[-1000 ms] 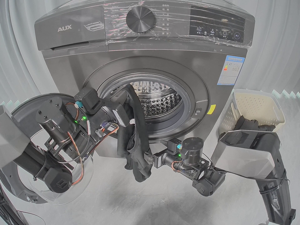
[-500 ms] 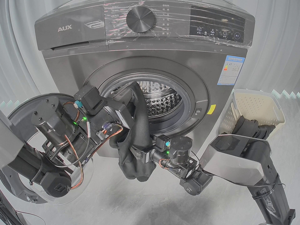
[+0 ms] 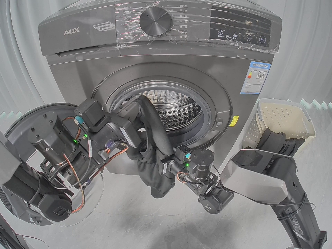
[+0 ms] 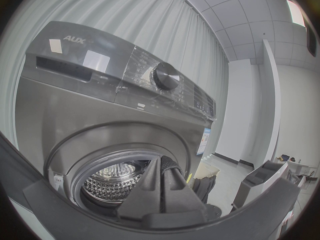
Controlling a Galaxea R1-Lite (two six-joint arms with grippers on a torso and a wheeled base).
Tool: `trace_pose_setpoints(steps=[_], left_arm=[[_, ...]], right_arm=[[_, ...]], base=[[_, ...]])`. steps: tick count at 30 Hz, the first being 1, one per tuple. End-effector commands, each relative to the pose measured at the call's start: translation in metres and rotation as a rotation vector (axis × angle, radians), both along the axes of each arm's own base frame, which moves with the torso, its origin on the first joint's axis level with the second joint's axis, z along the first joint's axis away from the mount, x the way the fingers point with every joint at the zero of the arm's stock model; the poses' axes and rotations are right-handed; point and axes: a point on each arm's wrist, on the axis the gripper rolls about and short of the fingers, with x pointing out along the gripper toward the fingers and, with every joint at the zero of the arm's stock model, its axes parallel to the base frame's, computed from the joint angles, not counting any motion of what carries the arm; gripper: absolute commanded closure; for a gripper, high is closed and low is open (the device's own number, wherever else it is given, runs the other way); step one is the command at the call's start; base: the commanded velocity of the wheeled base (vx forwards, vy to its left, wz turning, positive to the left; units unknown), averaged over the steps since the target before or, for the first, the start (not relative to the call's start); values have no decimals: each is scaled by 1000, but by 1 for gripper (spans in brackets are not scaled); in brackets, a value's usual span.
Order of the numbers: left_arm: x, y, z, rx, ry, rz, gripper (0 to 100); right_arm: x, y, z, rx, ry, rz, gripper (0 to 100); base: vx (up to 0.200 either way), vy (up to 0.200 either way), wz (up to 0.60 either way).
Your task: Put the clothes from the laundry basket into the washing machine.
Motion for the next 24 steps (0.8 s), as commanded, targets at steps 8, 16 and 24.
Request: trace_pose_setpoints(steps=[8,16,24], left_arm=[[10,41,-71,208,221,23,100],[-1,45,-115,359,351,-20,100],[-5,48,-125,398,386,-20,0]], right_arm=[[-16,-29,67,42,-61,-30,100],[-20,-32,95,76,-101,-30,100],[-21,-32,95,76,-101,-30,100]], base=[[0,0,0],[0,0,0],[0,0,0]])
